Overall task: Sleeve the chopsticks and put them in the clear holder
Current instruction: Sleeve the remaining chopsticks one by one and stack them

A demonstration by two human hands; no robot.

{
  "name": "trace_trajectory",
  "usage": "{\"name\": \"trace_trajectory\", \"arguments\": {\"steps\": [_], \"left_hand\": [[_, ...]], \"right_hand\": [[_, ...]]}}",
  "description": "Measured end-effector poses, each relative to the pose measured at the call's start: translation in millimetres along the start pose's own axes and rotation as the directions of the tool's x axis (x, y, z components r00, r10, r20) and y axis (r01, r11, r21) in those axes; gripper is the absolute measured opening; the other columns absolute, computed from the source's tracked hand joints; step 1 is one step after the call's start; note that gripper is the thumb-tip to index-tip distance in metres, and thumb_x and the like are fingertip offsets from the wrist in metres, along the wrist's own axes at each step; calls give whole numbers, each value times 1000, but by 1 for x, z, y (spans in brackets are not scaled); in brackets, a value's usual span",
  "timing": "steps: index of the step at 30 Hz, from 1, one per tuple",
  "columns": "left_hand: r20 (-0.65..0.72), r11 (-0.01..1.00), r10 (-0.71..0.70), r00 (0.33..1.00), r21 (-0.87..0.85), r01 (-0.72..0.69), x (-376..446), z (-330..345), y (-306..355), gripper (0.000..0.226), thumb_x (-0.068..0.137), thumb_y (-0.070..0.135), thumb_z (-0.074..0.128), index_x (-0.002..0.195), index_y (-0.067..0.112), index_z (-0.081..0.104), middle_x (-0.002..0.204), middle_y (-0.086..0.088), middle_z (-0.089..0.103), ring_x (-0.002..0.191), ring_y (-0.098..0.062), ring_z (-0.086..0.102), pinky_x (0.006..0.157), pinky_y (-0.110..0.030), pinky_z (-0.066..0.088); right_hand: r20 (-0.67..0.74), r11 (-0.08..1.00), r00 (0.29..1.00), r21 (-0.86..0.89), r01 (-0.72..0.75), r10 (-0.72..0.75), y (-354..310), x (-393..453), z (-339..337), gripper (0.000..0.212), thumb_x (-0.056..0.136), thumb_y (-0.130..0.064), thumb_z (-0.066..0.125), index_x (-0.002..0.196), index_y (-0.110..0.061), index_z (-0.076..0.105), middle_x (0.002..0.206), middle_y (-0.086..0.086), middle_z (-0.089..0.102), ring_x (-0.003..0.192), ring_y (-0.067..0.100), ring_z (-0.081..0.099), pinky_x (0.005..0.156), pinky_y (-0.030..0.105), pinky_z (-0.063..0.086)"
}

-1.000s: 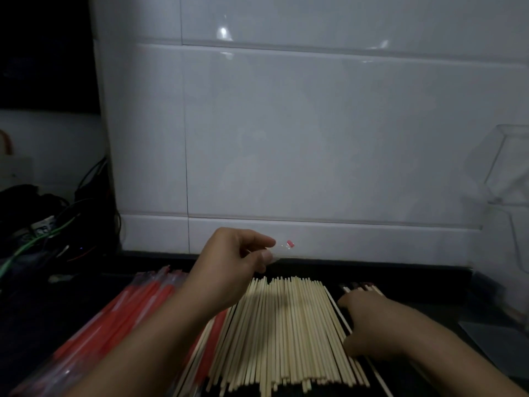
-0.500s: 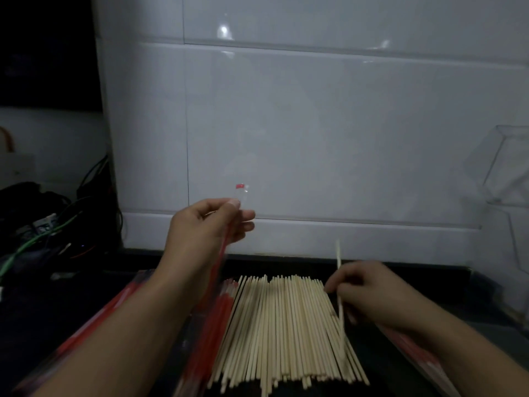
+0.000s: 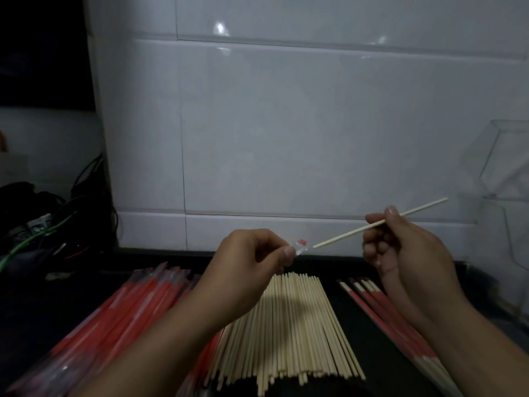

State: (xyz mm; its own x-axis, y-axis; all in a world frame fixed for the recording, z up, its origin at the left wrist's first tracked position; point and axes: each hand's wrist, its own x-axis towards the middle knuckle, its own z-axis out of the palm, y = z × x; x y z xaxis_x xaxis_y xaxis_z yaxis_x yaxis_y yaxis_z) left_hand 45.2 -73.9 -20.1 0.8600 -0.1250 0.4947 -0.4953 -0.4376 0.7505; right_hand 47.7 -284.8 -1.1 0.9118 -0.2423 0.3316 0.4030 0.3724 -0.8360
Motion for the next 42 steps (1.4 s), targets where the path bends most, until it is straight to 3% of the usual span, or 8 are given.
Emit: {"name": "trace_trajectory", "arguments": {"steps": [7, 31, 36, 38, 42], "left_hand": [[17, 1000, 14, 1000, 20, -14, -2, -1, 3, 10, 91, 32, 66, 87, 28, 74, 78, 10, 73, 75, -1, 68, 77, -26, 58], [28, 1000, 18, 999, -17, -18, -1, -1, 2, 7, 91, 29, 68, 87, 28, 74, 80, 8, 74, 75, -4, 69, 76, -27, 59], [58, 997, 14, 998, -74, -9, -2, 1, 4, 8, 91, 27, 68, 87, 24, 74, 80, 8, 75, 73, -6, 70, 73, -22, 58], [65, 996, 14, 998, -88, -8, -2, 2, 5, 8, 92, 26, 68, 88, 23, 75, 80, 9, 75, 72, -5, 69, 70, -18, 56], [35, 997, 9, 999, -81, -6, -1, 2, 3, 8, 91, 25, 68, 89, 22, 75, 79, 5, 75, 71, -7, 70, 70, -23, 58]], "right_hand": [[-21, 997, 997, -30, 67, -68, 4, -2, 3, 32, 103, -25, 44, 86, -6, 63, 56, 2, 59, 50, 8, 53, 56, 27, 38], [79, 974, 991, -195, 119, -105, 9, -9, 6, 30, 101, -22, 46, 89, -4, 67, 67, 9, 62, 55, 15, 55, 48, 23, 41], [148, 989, 989, -143, 33, -12, 12, -10, 7, 29, 100, -21, 46, 92, -2, 68, 69, 9, 64, 57, 15, 58, 51, 24, 44], [215, 979, 976, -204, 27, 18, 14, -13, 8, 29, 96, -23, 49, 95, -3, 70, 72, 10, 66, 60, 17, 60, 53, 25, 47], [324, 910, 934, -415, -3, 150, 17, -20, 12, 39, 80, -36, 59, 112, -14, 69, 82, 10, 71, 65, 19, 62, 58, 29, 48]]}}
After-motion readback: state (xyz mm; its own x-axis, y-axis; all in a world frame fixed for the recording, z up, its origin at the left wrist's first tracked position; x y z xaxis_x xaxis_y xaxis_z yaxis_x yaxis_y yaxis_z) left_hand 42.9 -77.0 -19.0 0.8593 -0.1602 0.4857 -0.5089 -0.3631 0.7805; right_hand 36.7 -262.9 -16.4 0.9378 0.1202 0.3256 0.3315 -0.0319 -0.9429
